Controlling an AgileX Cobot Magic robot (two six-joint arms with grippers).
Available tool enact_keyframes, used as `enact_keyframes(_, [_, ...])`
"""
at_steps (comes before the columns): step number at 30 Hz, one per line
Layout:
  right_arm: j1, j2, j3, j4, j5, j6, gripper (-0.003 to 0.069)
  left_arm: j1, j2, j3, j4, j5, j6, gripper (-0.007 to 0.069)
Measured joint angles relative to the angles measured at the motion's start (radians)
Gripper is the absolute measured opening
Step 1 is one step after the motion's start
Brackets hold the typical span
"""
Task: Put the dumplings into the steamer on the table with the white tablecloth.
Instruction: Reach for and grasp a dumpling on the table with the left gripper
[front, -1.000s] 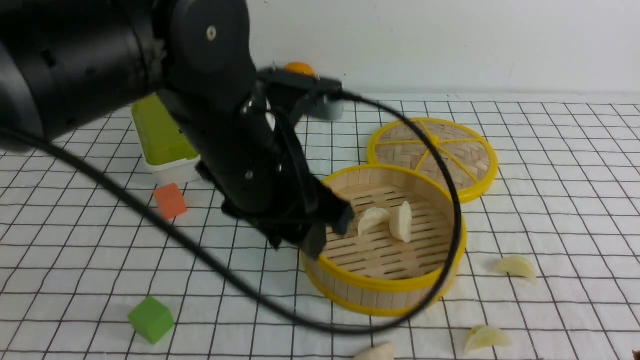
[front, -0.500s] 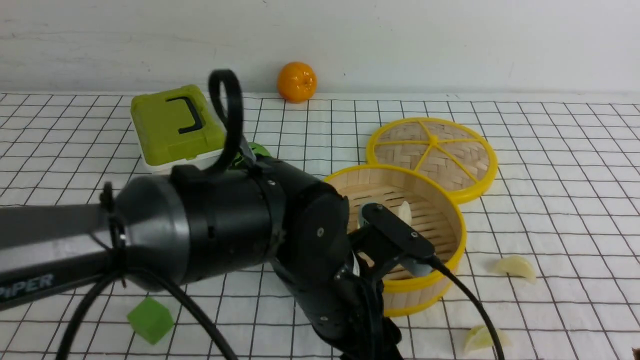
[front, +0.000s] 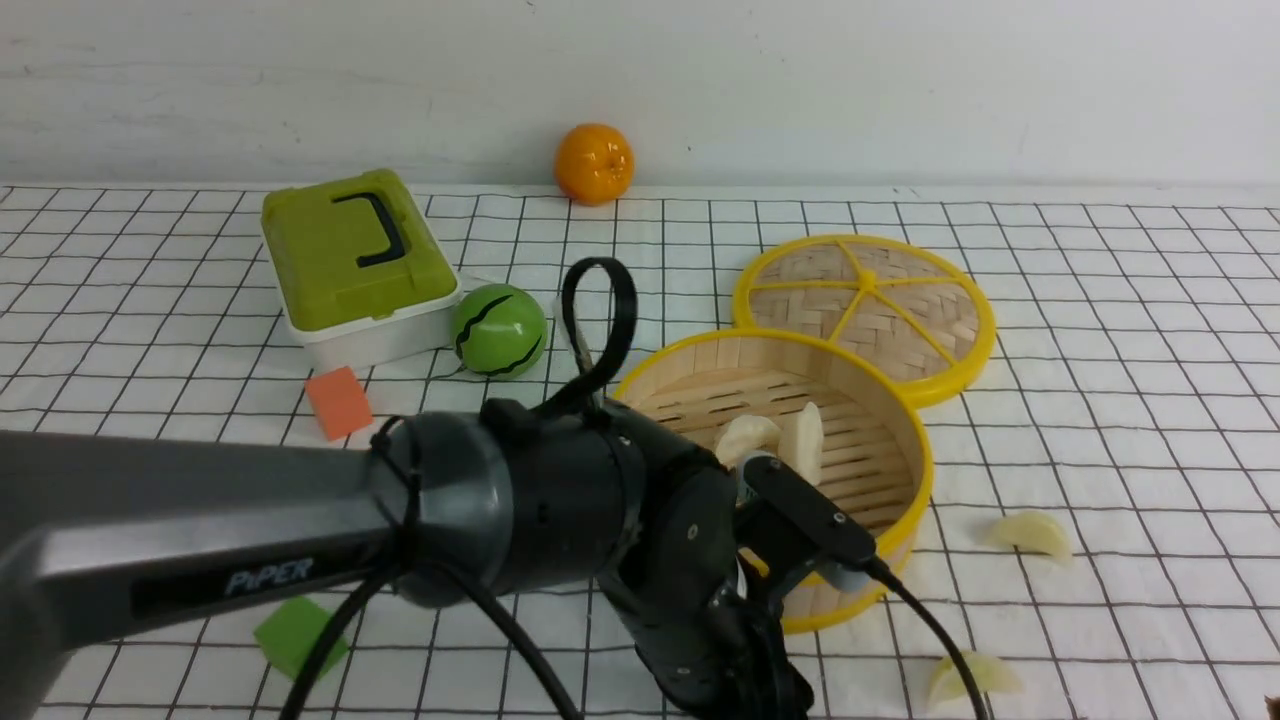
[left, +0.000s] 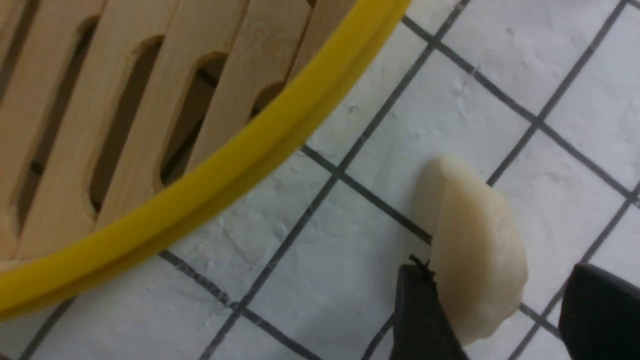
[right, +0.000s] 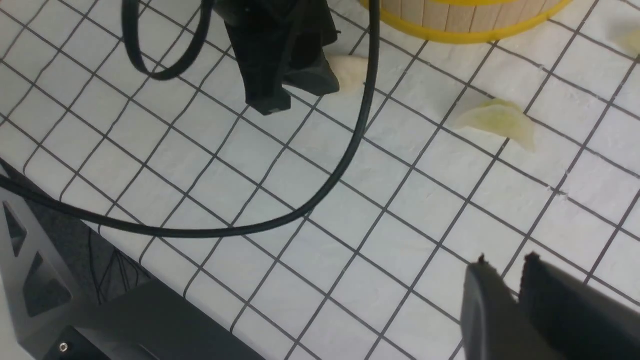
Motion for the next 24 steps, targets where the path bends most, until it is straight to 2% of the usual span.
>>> enact_keyframes(6, [0.0, 0.0, 0.0, -0.001, 0.0, 0.0, 0.0104, 0.0, 0.033, -0.002, 0.002, -0.008, 0.0, 0.0311])
enact_keyframes(8, [0.0, 0.0, 0.0, -0.003, 0.0, 0.0, 0.0105, 0.0, 0.034, -0.003, 0.008, -0.009, 0.0, 0.0238])
enact_keyframes(9, [0.0, 0.0, 0.0, -0.003, 0.0, 0.0, 0.0105, 0.0, 0.034, -0.005, 0.009, -0.009, 0.0, 0.0227])
enact_keyframes(15, [0.0, 0.0, 0.0, -0.003, 0.0, 0.0, 0.0111, 0.0, -0.026, -0.067, 0.016, 0.091, -0.005, 0.0226])
enact_keyframes(18, [0.0, 0.0, 0.0, -0.003, 0.0, 0.0, 0.0111, 0.008, -0.084, -0.128, 0.022, 0.135, -0.063, 0.0226])
enact_keyframes(20, [0.0, 0.0, 0.0, -0.003, 0.0, 0.0, 0.0111, 0.03, -0.124, -0.187, 0.022, 0.156, -0.15, 0.0226])
enact_keyframes(24, [0.0, 0.0, 0.0, -0.004, 0.0, 0.0, 0.0111, 0.113, -0.15, -0.287, 0.04, 0.179, -0.284, 0.0226])
